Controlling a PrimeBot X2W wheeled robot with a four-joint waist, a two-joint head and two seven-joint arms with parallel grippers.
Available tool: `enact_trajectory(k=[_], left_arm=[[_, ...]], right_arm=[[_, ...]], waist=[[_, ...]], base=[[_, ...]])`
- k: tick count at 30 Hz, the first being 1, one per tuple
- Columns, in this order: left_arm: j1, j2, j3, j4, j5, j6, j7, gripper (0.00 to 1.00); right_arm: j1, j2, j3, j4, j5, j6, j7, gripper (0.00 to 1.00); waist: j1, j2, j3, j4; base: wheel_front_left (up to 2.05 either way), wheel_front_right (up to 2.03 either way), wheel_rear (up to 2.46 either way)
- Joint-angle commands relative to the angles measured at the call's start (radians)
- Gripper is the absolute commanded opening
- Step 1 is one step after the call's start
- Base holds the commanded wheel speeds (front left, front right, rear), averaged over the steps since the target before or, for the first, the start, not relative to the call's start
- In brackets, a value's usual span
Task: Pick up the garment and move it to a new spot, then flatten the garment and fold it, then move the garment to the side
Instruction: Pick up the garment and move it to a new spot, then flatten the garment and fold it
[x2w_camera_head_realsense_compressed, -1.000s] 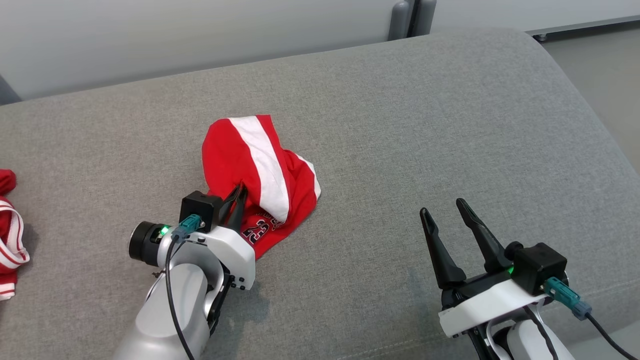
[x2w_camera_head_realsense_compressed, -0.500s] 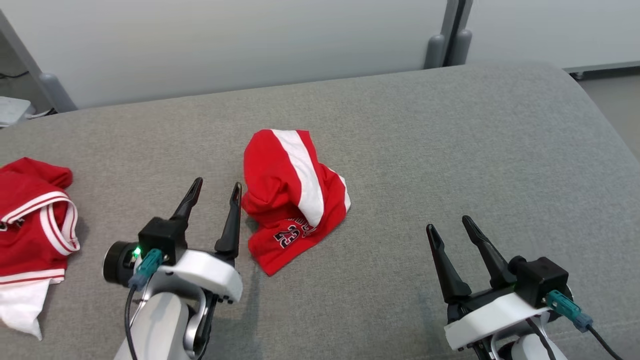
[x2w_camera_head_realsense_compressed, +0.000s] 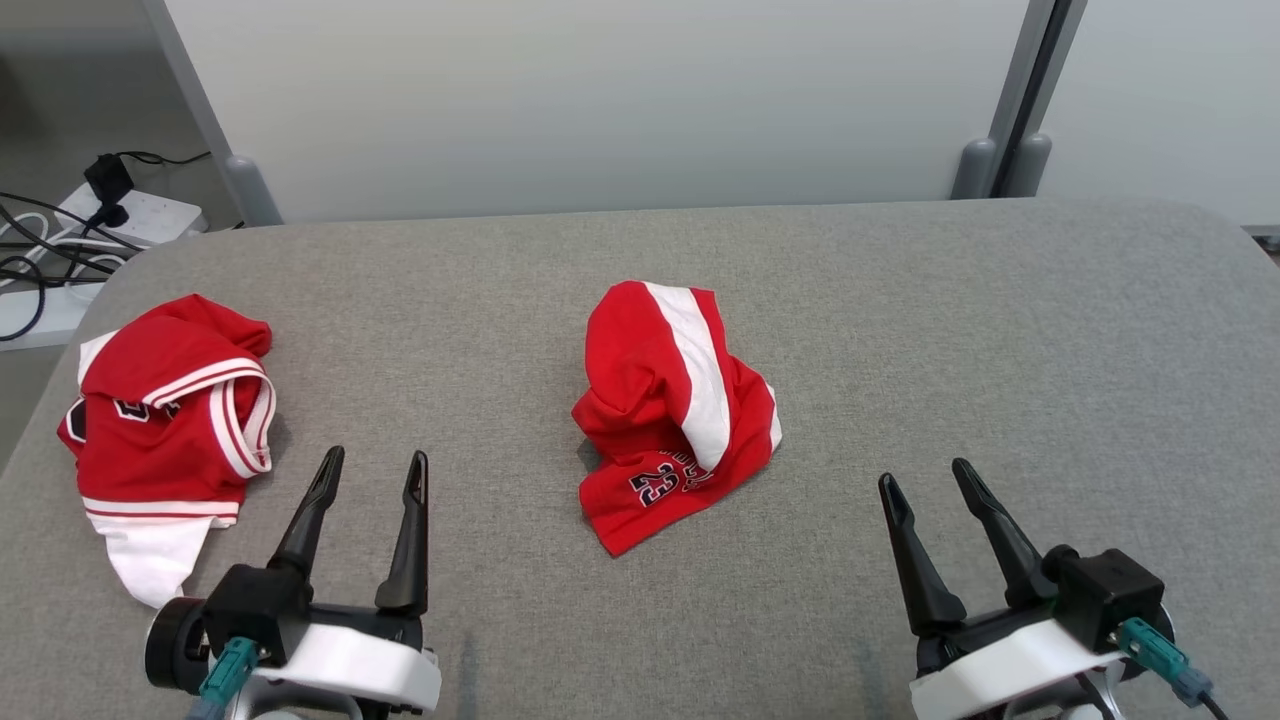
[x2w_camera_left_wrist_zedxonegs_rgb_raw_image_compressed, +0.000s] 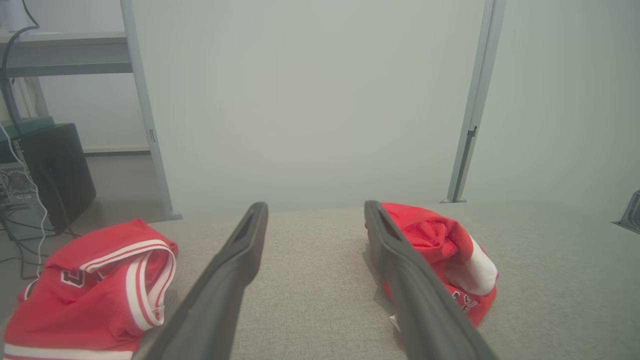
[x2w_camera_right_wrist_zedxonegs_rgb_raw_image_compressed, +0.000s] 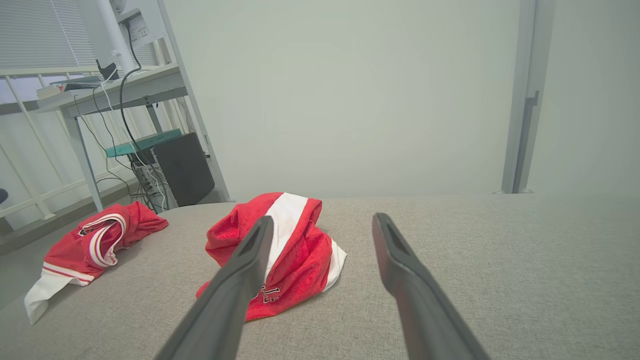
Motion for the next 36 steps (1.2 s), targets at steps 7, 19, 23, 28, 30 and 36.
enact_trajectory(k=[7,19,23,28,30,36], left_arm=[[0.050,0.004,0.063,-0.075,0.041,-0.041,-0.009,1.00],[0.115,-0.024,0.084,-0.066,0.067,-0.069,-0.009,1.00],[0.106,-0.029,0.088,-0.063,0.074,-0.074,-0.009,1.00],[0.092,-0.032,0.096,-0.061,0.076,-0.078,-0.009,1.00],[0.088,-0.032,0.099,-0.061,0.076,-0.078,-0.009,1.00],[0.082,-0.034,0.097,-0.056,0.073,-0.081,-0.009,1.00]], right_arm=[[0.044,0.001,-0.023,-0.072,-0.013,0.007,-0.013,1.00],[0.076,0.001,-0.012,-0.060,0.026,0.007,-0.013,1.00],[0.067,0.001,-0.001,-0.056,0.043,0.007,-0.013,1.00],[0.060,0.001,0.009,-0.054,0.059,0.007,-0.013,1.00],[0.057,0.001,0.012,-0.054,0.063,0.007,-0.013,1.00],[0.033,0.001,0.032,-0.028,0.067,0.007,-0.013,1.00]], waist=[[0.0000,-0.0001,-0.021,0.031],[0.0000,-0.0001,-0.032,0.027],[0.0000,-0.0001,-0.029,0.028],[0.0000,-0.0001,-0.028,0.032],[0.0000,-0.0001,-0.027,0.033],[0.0000,-0.0001,-0.026,0.036]], base=[[0.00,0.00,0.00],[0.00,0.00,0.00],[0.00,0.00,0.00],[0.00,0.00,0.00],[0.00,0.00,0.00],[0.00,0.00,0.00]])
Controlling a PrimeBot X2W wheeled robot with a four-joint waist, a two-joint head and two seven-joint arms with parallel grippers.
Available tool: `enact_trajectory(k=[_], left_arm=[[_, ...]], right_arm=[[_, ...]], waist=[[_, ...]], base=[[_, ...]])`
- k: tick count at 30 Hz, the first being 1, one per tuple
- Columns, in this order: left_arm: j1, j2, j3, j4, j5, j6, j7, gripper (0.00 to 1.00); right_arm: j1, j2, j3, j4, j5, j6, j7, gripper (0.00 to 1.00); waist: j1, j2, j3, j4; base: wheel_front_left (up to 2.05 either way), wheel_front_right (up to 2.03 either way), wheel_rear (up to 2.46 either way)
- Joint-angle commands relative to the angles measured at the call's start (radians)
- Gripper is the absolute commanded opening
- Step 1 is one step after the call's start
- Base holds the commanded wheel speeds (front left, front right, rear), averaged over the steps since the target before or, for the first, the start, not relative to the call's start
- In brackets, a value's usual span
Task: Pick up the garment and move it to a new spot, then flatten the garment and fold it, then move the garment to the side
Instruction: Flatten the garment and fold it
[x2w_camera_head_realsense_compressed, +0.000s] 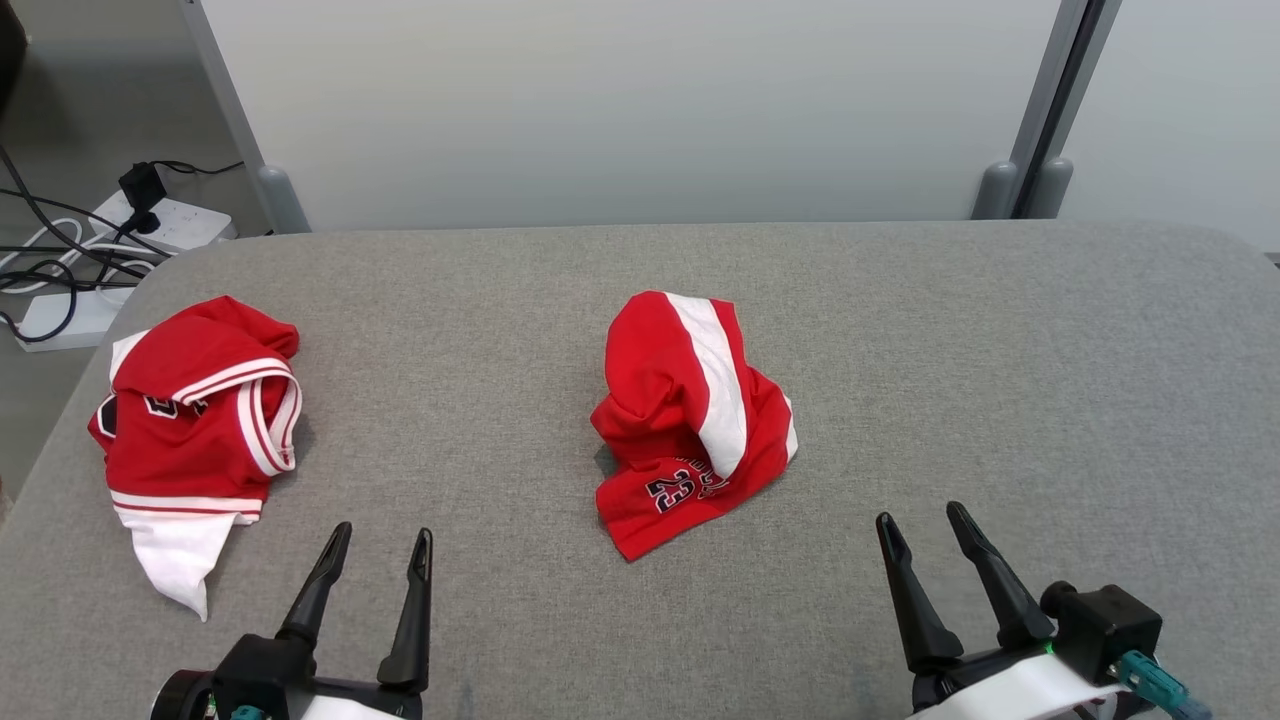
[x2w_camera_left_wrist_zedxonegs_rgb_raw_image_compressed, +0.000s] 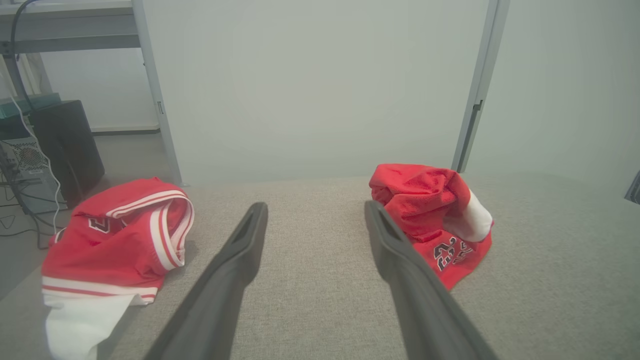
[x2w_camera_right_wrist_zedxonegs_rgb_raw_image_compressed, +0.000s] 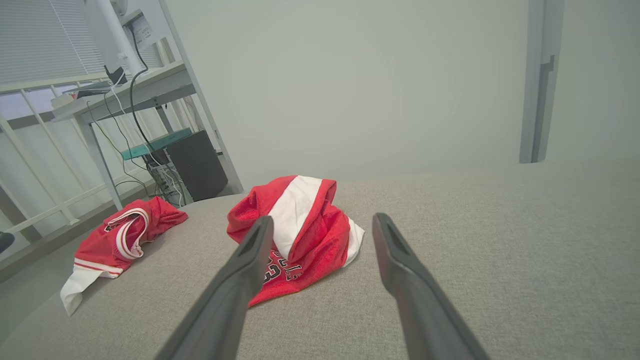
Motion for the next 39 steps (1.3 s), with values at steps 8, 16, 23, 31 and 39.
enact_trajectory(k=[8,16,23,31,39], left_arm=[[-0.076,0.001,0.005,-0.016,-0.011,-0.009,-0.006,1.00],[-0.108,0.001,-0.029,-0.018,-0.021,-0.005,-0.006,1.00],[-0.138,0.001,-0.061,-0.020,0.007,-0.009,-0.006,1.00],[-0.169,0.001,-0.075,-0.014,-0.001,-0.014,-0.006,1.00],[-0.175,0.001,-0.076,-0.009,-0.006,-0.011,-0.006,1.00]], right_arm=[[-0.147,-0.007,0.104,0.112,0.068,0.007,-0.013,1.00],[-0.310,-0.007,0.181,0.331,0.165,0.007,-0.013,1.00],[-0.427,-0.007,0.198,0.493,0.203,0.007,-0.013,1.00],[-0.527,-0.007,0.239,0.654,0.260,0.007,-0.013,0.93],[-0.574,-0.008,0.326,0.728,0.265,0.007,-0.013,0.00]], waist=[[-0.0001,-0.0001,0.026,0.035],[-0.0001,-0.0001,0.067,0.105],[-0.0001,-0.0001,0.110,0.161],[-0.0001,-0.0001,0.142,0.218],[-0.0001,-0.0001,0.137,0.208]], base=[[0.00,0.00,0.00],[0.00,0.00,0.00],[0.00,0.00,0.00],[0.00,0.00,0.00],[0.00,0.00,0.00]])
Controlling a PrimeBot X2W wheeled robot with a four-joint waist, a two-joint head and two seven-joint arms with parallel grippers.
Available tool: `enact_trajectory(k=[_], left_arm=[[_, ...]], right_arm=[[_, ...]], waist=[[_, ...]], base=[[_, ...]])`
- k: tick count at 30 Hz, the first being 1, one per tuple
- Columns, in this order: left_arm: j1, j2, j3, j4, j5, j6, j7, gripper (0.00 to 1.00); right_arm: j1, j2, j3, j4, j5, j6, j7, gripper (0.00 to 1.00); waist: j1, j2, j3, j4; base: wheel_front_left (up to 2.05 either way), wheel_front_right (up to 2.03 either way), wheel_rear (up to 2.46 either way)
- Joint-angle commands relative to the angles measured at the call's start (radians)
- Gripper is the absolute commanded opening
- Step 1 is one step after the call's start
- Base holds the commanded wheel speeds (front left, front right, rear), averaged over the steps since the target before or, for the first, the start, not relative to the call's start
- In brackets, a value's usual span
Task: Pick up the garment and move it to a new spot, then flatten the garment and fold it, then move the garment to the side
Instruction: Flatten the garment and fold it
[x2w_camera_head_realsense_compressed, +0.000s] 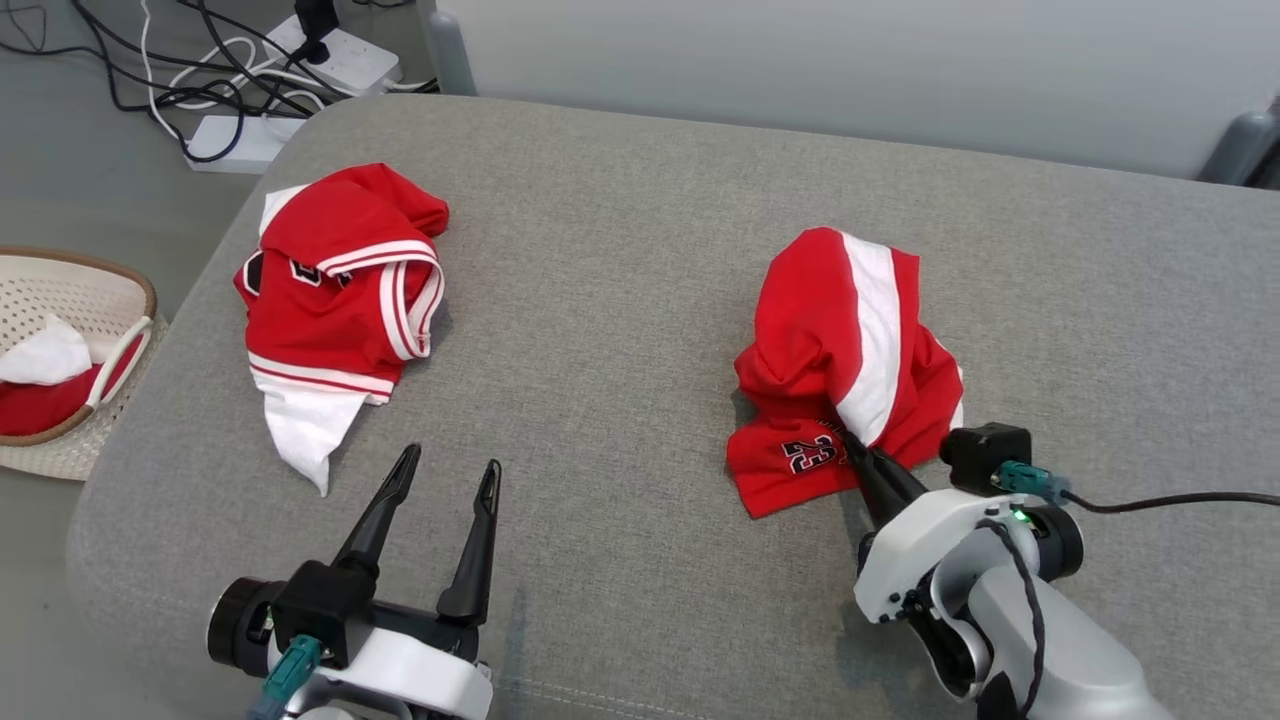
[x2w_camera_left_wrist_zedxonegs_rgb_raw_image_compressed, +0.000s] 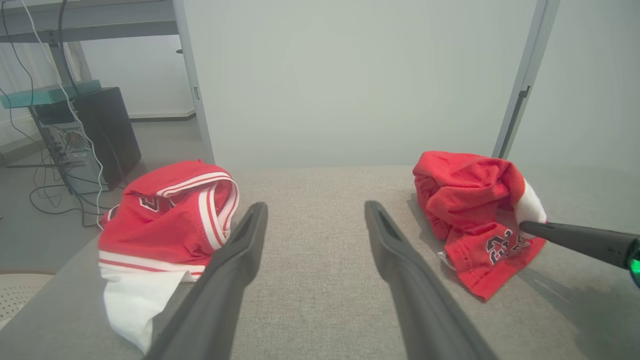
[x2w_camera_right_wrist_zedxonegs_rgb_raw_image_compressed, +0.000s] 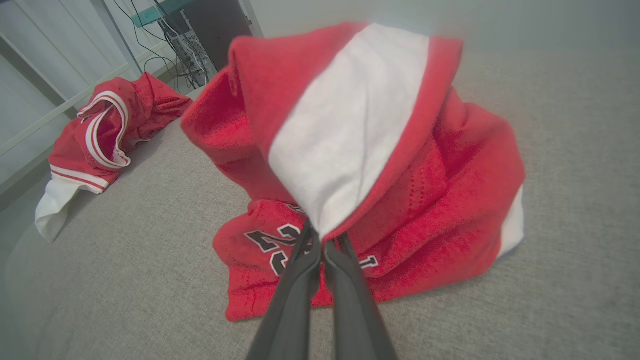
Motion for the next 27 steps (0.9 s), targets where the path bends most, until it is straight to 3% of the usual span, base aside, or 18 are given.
enact_trajectory(k=[1,6,13,16,17,21,27], left_arm=[[-0.049,0.003,0.028,-0.023,-0.005,-0.002,-0.006,1.00],[-0.054,0.003,0.028,-0.029,-0.010,0.001,-0.006,1.00],[-0.068,0.003,0.033,-0.042,-0.009,-0.003,-0.006,1.00],[-0.085,0.003,0.034,-0.051,-0.011,-0.006,-0.006,1.00],[-0.085,0.003,0.034,-0.051,-0.011,-0.006,-0.006,1.00],[-0.116,0.003,0.019,-0.061,-0.018,-0.015,-0.006,1.00],[-0.192,0.003,-0.072,0.043,-0.085,-0.033,0.026,1.00]], right_arm=[[-0.020,0.007,0.044,-0.012,-0.025,0.007,-0.014,0.00],[0.014,-0.056,0.182,-0.068,-0.123,0.007,-0.014,0.00],[0.088,-0.220,0.355,-0.122,-0.195,0.007,0.054,0.00],[0.088,-0.300,0.348,-0.177,-0.217,0.007,0.092,0.00],[0.088,-0.300,0.348,-0.177,-0.217,0.007,0.092,0.00],[0.088,-0.379,0.269,-0.275,-0.292,0.007,0.125,0.00],[0.162,-0.437,0.147,-0.428,-0.372,0.007,0.221,0.00]], waist=[[0.0000,0.0000,-0.004,-0.015],[0.0000,0.0000,-0.012,-0.062],[0.0000,0.0000,-0.017,-0.161],[0.0000,0.0000,-0.012,-0.201],[0.0000,0.0000,-0.012,-0.201],[0.0000,0.0000,-0.005,-0.243],[0.0000,0.0000,-0.003,-0.271]], base=[[0.00,0.00,0.00],[0.00,0.00,0.00],[0.00,0.00,0.00],[0.00,0.00,0.00],[0.00,0.00,0.00],[0.00,0.00,0.00],[0.00,0.00,0.00]])
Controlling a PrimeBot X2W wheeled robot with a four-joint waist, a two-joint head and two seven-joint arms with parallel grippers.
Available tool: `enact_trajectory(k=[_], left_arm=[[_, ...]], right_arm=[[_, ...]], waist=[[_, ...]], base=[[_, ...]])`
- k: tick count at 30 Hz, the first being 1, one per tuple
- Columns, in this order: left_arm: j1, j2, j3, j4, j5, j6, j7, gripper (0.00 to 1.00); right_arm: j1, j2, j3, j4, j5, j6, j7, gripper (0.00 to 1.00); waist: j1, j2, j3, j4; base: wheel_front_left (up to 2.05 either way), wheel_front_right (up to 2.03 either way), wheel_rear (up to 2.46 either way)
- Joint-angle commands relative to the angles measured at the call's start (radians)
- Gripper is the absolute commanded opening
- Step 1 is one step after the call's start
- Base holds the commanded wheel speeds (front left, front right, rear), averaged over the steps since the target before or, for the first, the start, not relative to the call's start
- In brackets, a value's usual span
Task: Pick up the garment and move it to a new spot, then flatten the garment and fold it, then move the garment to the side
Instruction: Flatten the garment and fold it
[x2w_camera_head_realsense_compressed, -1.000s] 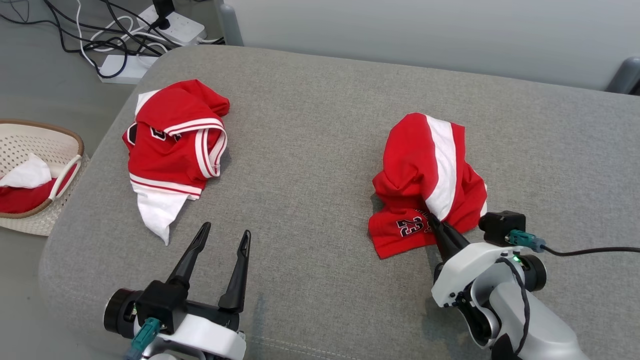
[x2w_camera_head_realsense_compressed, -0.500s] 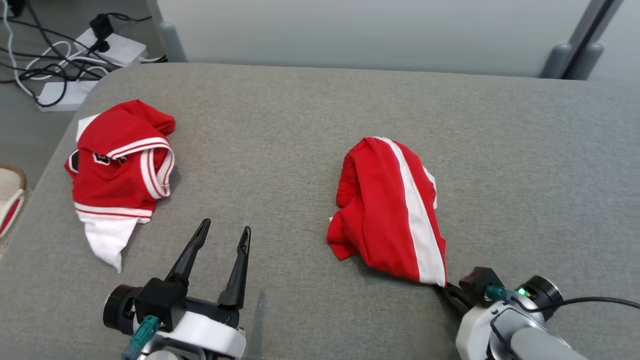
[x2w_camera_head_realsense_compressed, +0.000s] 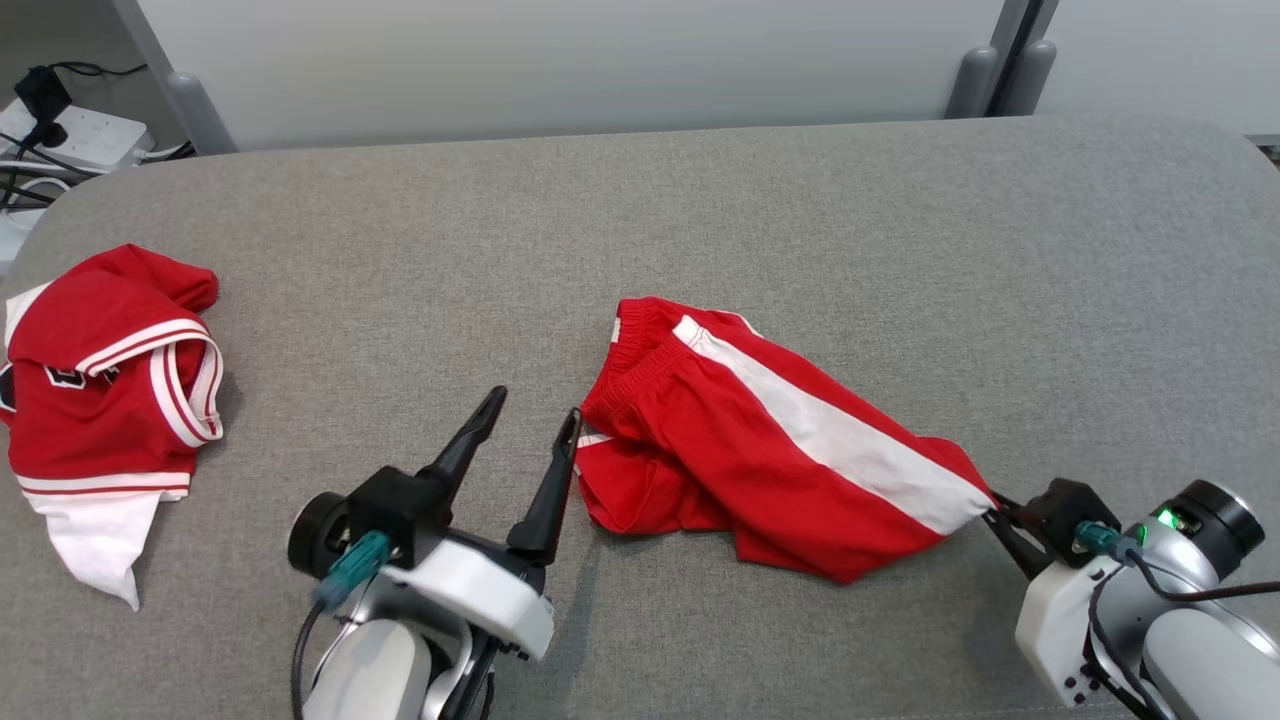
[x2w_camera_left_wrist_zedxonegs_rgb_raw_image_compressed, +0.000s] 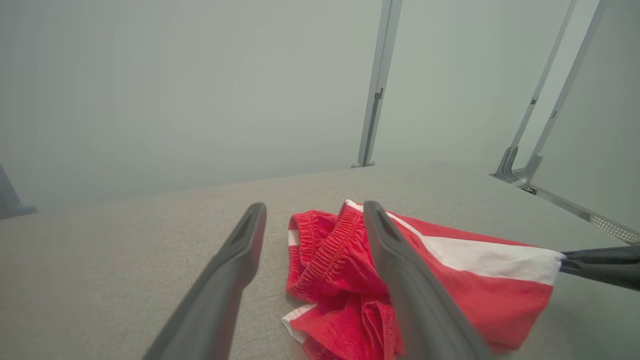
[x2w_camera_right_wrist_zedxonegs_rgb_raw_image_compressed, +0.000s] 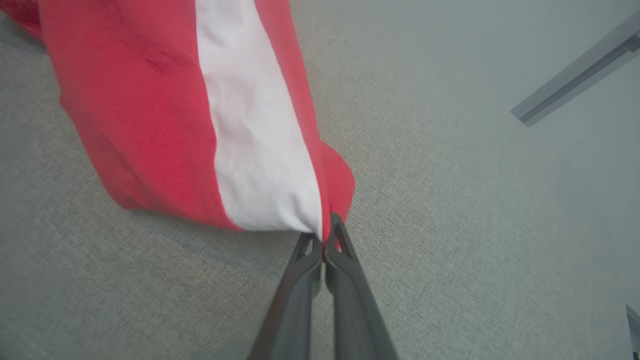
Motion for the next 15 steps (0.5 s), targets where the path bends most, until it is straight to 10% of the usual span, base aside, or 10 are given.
enact_trajectory(k=[1,7,8,9,15], left_arm=[[-0.064,0.004,0.015,-0.002,-0.029,-0.004,0.024,1.00],[-0.253,0.004,-0.095,0.120,-0.115,0.060,0.210,1.00],[-0.288,0.004,-0.115,0.134,-0.120,0.068,0.233,1.00],[-0.322,0.004,-0.132,0.146,-0.123,0.076,0.246,1.00],[-0.487,0.004,-0.256,0.270,-0.129,0.093,0.375,1.00]], right_arm=[[0.033,-0.023,-0.004,-0.037,-0.006,0.003,0.013,0.00],[0.085,-0.006,-0.040,-0.156,-0.015,0.003,0.075,0.00],[0.090,-0.001,-0.052,-0.169,-0.014,0.003,0.077,0.80],[0.092,0.001,-0.058,-0.182,-0.018,0.003,0.079,1.00],[0.098,0.014,-0.077,-0.241,-0.030,0.003,0.103,1.00]], waist=[[0.0000,0.0000,0.002,-0.002],[0.0000,0.0000,0.021,-0.026],[0.0000,0.0000,0.025,-0.029],[0.0000,0.0000,0.030,-0.033],[0.0000,0.0000,0.056,-0.075]], base=[[0.00,0.00,0.00],[0.00,0.00,0.00],[0.00,0.00,0.00],[0.00,0.00,0.00],[0.00,0.00,0.00]])
